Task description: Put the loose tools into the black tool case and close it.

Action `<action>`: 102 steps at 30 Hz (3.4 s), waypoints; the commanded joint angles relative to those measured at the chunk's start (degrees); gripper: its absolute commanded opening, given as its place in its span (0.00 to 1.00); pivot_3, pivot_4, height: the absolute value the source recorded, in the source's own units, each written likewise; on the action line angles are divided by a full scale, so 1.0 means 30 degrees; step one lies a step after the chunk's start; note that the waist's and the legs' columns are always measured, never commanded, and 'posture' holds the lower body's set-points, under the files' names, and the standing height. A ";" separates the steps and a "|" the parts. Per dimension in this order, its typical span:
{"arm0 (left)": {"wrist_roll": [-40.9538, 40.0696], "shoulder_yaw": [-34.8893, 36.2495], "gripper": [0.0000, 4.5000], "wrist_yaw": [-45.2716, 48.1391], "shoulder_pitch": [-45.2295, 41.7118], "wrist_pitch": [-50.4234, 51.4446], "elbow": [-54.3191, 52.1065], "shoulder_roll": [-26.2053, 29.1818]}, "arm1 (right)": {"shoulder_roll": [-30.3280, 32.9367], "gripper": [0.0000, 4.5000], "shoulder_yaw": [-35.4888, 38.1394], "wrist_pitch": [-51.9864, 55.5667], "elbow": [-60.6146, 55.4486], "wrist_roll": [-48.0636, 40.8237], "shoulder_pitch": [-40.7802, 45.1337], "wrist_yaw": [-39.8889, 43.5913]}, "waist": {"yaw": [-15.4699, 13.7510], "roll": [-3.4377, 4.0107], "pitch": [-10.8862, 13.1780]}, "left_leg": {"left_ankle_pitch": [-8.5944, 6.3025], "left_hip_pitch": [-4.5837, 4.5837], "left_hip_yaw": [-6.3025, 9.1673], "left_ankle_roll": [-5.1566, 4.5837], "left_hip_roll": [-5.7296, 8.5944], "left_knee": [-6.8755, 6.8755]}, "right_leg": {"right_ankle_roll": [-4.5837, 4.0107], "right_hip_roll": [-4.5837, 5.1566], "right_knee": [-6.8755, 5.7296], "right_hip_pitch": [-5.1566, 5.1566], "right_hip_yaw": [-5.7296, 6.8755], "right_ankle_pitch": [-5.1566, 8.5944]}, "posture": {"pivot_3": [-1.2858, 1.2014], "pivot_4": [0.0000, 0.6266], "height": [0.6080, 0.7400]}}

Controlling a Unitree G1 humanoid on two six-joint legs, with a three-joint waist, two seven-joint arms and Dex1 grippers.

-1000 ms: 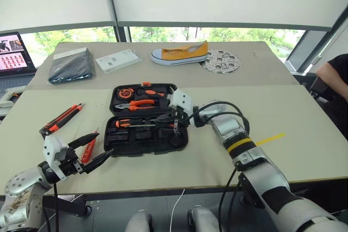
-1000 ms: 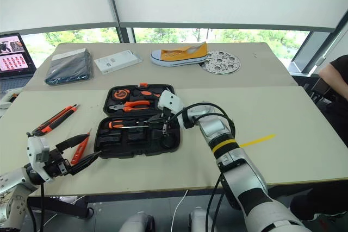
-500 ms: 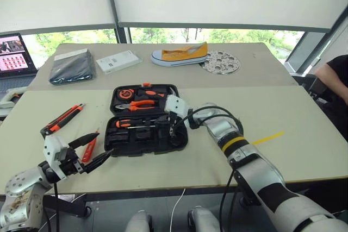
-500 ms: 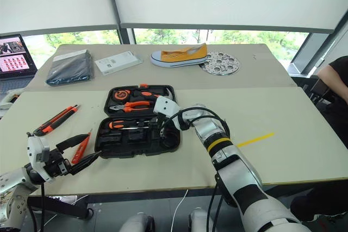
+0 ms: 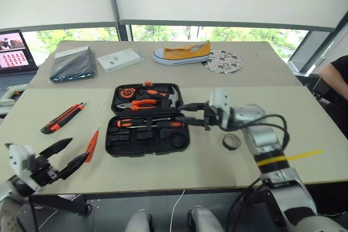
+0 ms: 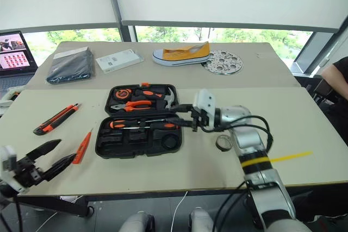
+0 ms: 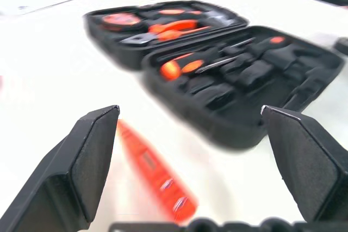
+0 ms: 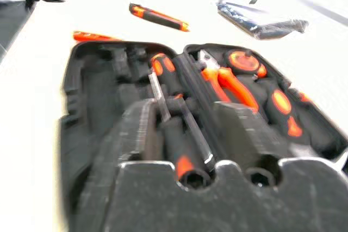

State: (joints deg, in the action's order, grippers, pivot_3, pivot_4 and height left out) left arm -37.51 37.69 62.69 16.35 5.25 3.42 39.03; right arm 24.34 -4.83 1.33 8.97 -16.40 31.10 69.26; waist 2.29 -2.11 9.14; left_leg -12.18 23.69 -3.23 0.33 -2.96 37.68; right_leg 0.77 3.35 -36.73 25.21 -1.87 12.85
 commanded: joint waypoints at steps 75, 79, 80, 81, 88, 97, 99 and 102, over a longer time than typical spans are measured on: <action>0.9694 -1.6291 0.11 0.5797 -1.8326 0.0008 0.6684 0.2572 | 0.5538 1.00 0.2444 0.2995 -0.8501 -0.3743 -0.3881 -0.2077 | -0.0767 -0.0094 0.0115 | -0.0044 0.0115 -0.0072 -0.0002 0.0042 0.0062 | 0.0068 -0.0028 0.0198 -0.0015 -0.0082 -0.0116 | 0.52 0.24 1.00; 1.0442 -1.6859 0.11 0.6460 -1.8672 -0.0290 0.7068 0.2452 | 0.5454 1.00 0.2483 0.3129 -0.8608 -0.3866 -0.4040 -0.2339 | -0.0764 -0.0094 0.0115 | -0.0043 0.0111 -0.0071 -0.0003 0.0044 0.0067 | 0.0073 -0.0027 0.0188 -0.0019 -0.0082 -0.0116 | 0.52 0.24 1.00; 1.0499 -1.6954 0.11 0.6736 -1.8666 -0.0337 0.7021 0.2476 | 0.5430 1.00 0.2517 0.3203 -0.8588 -0.3927 -0.3981 -0.2420 | -0.0764 -0.0093 0.0115 | -0.0042 0.0107 -0.0071 -0.0004 0.0044 0.0068 | 0.0073 -0.0026 0.0181 -0.0019 -0.0082 -0.0117 | 0.52 0.24 1.00; 1.0661 -1.7024 0.11 0.6842 -1.8642 -0.0417 0.6981 0.2541 | 0.5427 1.00 0.2535 0.3234 -0.8556 -0.3959 -0.3932 -0.2467 | -0.0763 -0.0094 0.0115 | -0.0042 0.0101 -0.0071 -0.0004 0.0044 0.0069 | 0.0074 -0.0027 0.0180 -0.0023 -0.0082 -0.0116 | 0.52 0.24 1.00; 1.1998 -1.7271 0.11 0.6281 -1.8345 -0.0357 0.7111 0.3176 | 0.5515 1.00 0.2544 0.3077 -0.8582 -0.3910 -0.4214 -0.2560 | -0.0698 -0.0093 0.0114 | -0.0042 0.0089 -0.0069 -0.0005 0.0043 0.0070 | 0.0074 -0.0029 0.0170 -0.0028 -0.0086 -0.0116 | 0.52 0.24 1.00; 1.3786 -1.7953 0.11 0.5972 -1.8173 -0.1224 0.7351 0.3980 | 0.5639 1.00 0.2500 0.3082 -0.8278 -0.3922 -0.4045 -0.2329 | -0.0407 -0.0090 0.0107 | -0.0040 -0.0055 -0.0071 -0.0005 0.0038 0.0070 | 0.0135 -0.0050 0.0121 -0.0114 -0.0122 -0.0075 | 0.52 0.24 1.00; 1.3492 -1.7791 0.11 0.5951 -1.8103 -0.1036 0.7378 0.3788 | 0.5635 1.00 0.2481 0.3055 -0.8186 -0.3893 -0.3986 -0.2272 | -0.0339 -0.0089 0.0107 | -0.0041 -0.0136 -0.0075 -0.0006 0.0037 0.0069 | 0.0143 -0.0063 0.0073 -0.0158 -0.0154 -0.0049 | 0.52 0.24 1.00; 1.3107 -1.7487 0.22 0.5547 -1.7865 -0.0442 0.7267 0.3397 | 0.5605 1.00 0.2444 0.3046 -0.8113 -0.3855 -0.3974 -0.2225 | -0.0342 -0.0088 0.0106 | -0.0039 -0.0183 -0.0075 -0.0005 0.0035 0.0070 | 0.0149 -0.0070 -0.0016 -0.0161 -0.0162 -0.0010 | 0.52 0.24 1.00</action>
State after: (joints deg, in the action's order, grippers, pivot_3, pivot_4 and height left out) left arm 0.21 -14.16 79.87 -39.17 1.93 23.54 49.17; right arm 40.82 1.26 10.64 -14.52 -27.31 18.24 62.41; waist 1.27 -2.37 9.46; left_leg -12.29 23.10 -3.46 0.31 -2.86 37.89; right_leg 1.21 3.12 -36.81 24.72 -2.38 12.82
